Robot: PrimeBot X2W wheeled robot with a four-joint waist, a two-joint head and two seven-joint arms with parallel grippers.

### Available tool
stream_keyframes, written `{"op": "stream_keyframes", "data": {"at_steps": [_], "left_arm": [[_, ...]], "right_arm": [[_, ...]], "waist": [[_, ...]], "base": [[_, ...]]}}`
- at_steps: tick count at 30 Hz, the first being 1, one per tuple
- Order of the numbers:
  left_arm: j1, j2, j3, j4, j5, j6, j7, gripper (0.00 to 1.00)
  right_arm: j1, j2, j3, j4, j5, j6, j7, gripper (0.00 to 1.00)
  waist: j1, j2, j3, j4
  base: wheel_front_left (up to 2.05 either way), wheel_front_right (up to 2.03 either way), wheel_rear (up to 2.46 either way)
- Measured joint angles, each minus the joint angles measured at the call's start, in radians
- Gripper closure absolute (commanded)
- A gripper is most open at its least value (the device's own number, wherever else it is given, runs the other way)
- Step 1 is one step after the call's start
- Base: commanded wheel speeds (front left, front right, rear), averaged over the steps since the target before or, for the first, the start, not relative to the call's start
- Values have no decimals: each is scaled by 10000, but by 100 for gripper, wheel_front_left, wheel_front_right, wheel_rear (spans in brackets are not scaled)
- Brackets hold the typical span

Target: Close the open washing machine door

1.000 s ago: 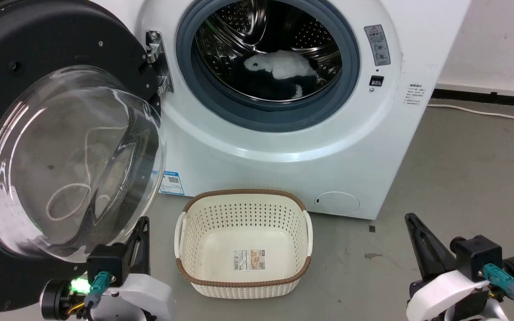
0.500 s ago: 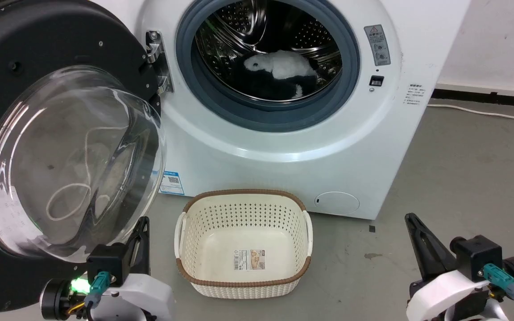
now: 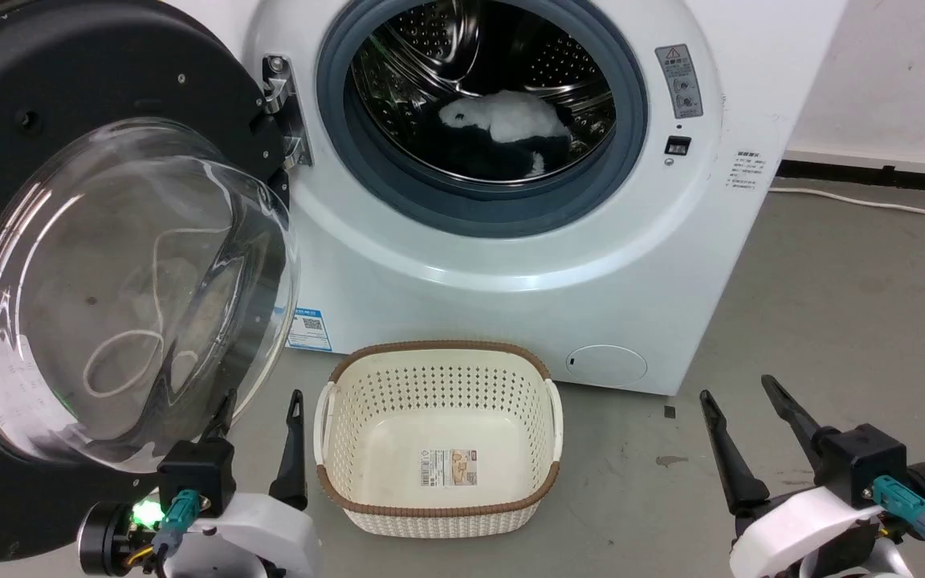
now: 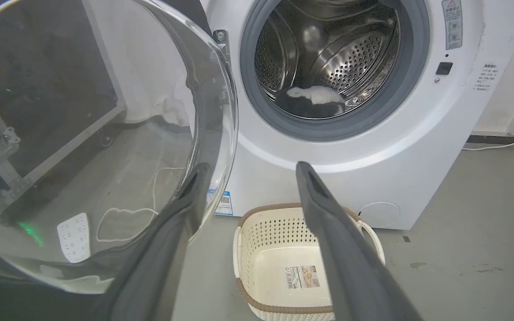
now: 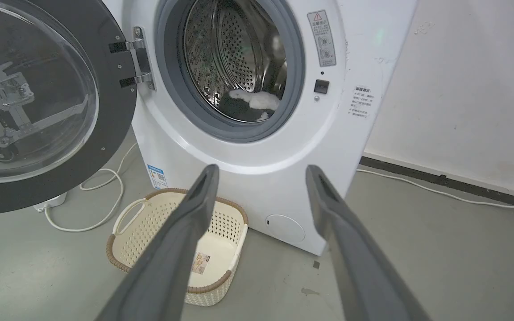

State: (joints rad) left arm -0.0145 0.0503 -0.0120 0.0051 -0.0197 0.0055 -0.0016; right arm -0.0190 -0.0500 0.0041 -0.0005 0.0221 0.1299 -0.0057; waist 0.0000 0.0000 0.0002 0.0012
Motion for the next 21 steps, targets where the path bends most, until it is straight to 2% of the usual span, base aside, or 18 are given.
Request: {"op": "stream_keyframes", "data": {"at_steps": [17,18,19,20,21], "left_arm": [[11,2,-186,23,-443,4,-309,0],[17,2,-201,25,-460,6,-320,8],[32,2,-217,25,-470,8,-355,67],[49,2,-232,25,-506,10,-362,100],[66,2,-247,29,-558,10,-364,100]], "right_arm": [[154,0,58,151,512,0,-355,0],[156,0,65,155,550,0,-368,0],[162,0,71,161,591,0,-405,0],[173,0,79,165,604,0,-418,0],[197,0,84,169,616,0,-422,0]], "waist": [[0,0,-28,22],[0,0,-31,23],[0,0,-33,25],[0,0,-35,27],[0,0,-39,31]], "base": [[0,0,0],[0,0,0],[0,0,0],[0,0,0],[0,0,0]]}}
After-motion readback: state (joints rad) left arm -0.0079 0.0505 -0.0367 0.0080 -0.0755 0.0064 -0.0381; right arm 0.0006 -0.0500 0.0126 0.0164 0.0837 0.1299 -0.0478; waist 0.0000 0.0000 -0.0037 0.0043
